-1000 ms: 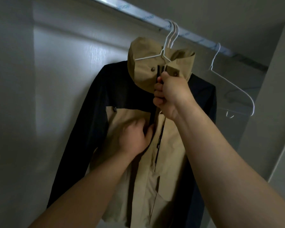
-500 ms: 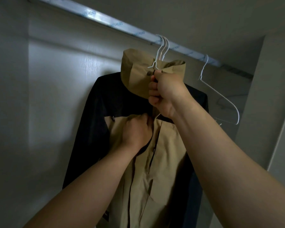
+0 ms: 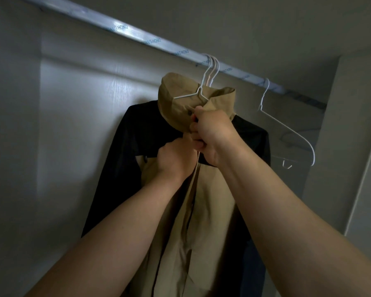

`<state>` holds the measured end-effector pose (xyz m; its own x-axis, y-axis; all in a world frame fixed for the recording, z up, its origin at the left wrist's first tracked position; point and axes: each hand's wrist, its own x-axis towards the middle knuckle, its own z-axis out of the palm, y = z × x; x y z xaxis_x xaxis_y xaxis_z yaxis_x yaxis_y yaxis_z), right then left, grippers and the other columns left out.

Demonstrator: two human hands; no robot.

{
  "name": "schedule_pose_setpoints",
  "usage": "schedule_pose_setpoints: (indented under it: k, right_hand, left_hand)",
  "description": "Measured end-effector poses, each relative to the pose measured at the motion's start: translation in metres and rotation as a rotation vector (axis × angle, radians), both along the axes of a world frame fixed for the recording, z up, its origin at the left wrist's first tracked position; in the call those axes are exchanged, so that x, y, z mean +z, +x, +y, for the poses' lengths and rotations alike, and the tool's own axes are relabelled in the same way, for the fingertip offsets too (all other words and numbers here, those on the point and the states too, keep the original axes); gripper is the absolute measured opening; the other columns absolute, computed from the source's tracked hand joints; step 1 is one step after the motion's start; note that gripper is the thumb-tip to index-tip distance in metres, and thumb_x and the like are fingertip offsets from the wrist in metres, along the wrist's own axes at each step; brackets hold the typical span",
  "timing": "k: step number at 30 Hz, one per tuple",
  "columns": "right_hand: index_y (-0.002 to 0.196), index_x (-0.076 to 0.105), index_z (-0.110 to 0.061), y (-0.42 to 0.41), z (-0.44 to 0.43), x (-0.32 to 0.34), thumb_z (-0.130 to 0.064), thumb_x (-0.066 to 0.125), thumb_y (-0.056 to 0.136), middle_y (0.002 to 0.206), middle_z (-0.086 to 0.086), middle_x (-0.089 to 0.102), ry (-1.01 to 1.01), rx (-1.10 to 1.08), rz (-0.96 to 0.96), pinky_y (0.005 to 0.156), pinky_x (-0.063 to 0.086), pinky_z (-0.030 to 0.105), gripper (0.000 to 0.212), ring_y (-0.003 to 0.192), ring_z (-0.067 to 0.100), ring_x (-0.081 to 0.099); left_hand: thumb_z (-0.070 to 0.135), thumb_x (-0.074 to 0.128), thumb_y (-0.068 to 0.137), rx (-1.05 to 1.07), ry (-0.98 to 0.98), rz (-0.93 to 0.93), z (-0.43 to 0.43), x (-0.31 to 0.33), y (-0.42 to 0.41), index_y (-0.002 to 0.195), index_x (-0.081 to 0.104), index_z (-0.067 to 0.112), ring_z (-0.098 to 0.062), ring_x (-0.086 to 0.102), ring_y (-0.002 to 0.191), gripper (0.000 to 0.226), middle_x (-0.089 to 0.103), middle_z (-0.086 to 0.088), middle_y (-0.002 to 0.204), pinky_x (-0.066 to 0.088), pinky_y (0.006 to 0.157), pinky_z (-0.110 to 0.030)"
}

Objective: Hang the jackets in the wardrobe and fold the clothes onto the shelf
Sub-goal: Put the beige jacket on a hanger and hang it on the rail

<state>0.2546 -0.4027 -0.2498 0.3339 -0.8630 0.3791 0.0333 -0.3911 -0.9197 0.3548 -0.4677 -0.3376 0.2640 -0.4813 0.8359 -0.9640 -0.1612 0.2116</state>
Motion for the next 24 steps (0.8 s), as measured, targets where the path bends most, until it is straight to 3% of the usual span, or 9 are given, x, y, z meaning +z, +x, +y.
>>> schedule_pose_setpoints:
  k: [4,8,10,12,15,17,20,22,24]
  right_hand:
    - [0.074,0.049,-0.017,-0.003,-0.005,0.012,-0.028,0.041,0.104,0.066,0.001,0.045,-0.201,-0.125,0.094,0.052,0.035,0.031,0.032,0.054,0.015,0.041]
    - [0.082,0.063,-0.005,-0.009,-0.009,-0.003,-0.028,0.044,0.102,0.061,0.005,0.053,-0.267,-0.171,0.222,0.045,0.035,0.023,0.037,0.046,0.012,0.047]
    - [0.085,0.068,0.003,-0.015,-0.011,-0.012,-0.028,0.046,0.102,0.064,0.011,0.065,-0.343,-0.181,0.353,0.045,0.037,0.021,0.042,0.046,0.01,0.049]
    - [0.08,0.073,-0.002,-0.021,-0.013,-0.017,-0.032,0.046,0.102,0.063,0.007,0.072,-0.383,-0.178,0.563,0.051,0.045,0.023,0.047,0.044,0.01,0.054]
    - [0.074,0.074,-0.013,-0.025,-0.02,-0.023,-0.044,0.045,0.101,0.056,-0.004,0.07,-0.414,-0.251,0.828,0.061,0.058,0.032,0.05,0.046,0.01,0.064]
    - [0.072,0.07,-0.016,-0.028,-0.025,-0.027,-0.051,0.047,0.098,0.055,-0.004,0.069,-0.48,-0.374,0.822,0.06,0.059,0.034,0.049,0.05,0.014,0.067]
    - [0.072,0.062,-0.017,-0.03,-0.034,-0.031,-0.059,0.05,0.092,0.065,0.0,0.065,-0.604,-0.549,0.748,0.055,0.052,0.033,0.049,0.059,0.022,0.064]
    - [0.086,0.058,-0.016,-0.029,-0.039,-0.033,-0.065,0.049,0.089,0.077,0.0,0.062,-0.669,-0.622,0.701,0.06,0.053,0.036,0.049,0.068,0.024,0.062]
    - [0.1,0.049,-0.018,-0.029,-0.043,-0.034,-0.065,0.051,0.089,0.084,-0.001,0.058,-0.724,-0.659,0.625,0.061,0.053,0.038,0.049,0.072,0.024,0.059]
  left_hand:
    - [0.045,0.005,0.091,-0.037,-0.059,-0.007,0.001,0.001,-0.003,0.079,0.036,0.025,-0.01,0.034,0.045,0.038,0.034,0.009,0.058,0.025,0.045,-0.023]
    - [0.052,0.014,0.095,-0.121,-0.014,0.069,0.001,-0.008,0.009,0.098,0.05,0.023,-0.013,0.043,0.05,0.047,0.042,0.008,0.062,0.032,0.047,-0.026]
    - [0.059,0.012,0.091,-0.211,0.011,0.017,0.005,-0.013,0.021,0.105,0.045,0.028,-0.009,0.039,0.048,0.047,0.038,0.012,0.061,0.027,0.046,-0.025]
    - [0.065,0.007,0.084,-0.31,0.041,-0.036,0.01,-0.017,0.031,0.105,0.038,0.033,-0.01,0.045,0.051,0.049,0.042,0.014,0.064,0.03,0.047,-0.026]
    - [0.062,0.016,0.09,-0.384,0.04,-0.02,0.012,-0.023,0.044,0.11,0.048,0.029,-0.019,0.061,0.064,0.05,0.06,0.006,0.081,0.048,0.053,-0.033]
    - [0.056,0.027,0.097,-0.43,0.032,-0.007,0.012,-0.027,0.045,0.108,0.054,0.03,-0.019,0.064,0.072,0.038,0.065,0.005,0.089,0.053,0.058,-0.036]
    - [0.061,0.036,0.097,-0.452,0.03,-0.032,0.011,-0.034,0.038,0.104,0.057,0.037,-0.008,0.059,0.069,0.033,0.06,0.016,0.084,0.048,0.054,-0.026]
    - [0.054,0.05,0.094,-0.461,-0.002,-0.06,0.009,-0.039,0.031,0.103,0.059,0.036,-0.005,0.057,0.068,0.022,0.058,0.017,0.082,0.045,0.052,-0.025]
    - [0.042,0.059,0.093,-0.525,-0.011,-0.055,0.009,-0.042,0.023,0.103,0.064,0.032,-0.007,0.06,0.071,0.015,0.062,0.015,0.083,0.051,0.058,-0.029]
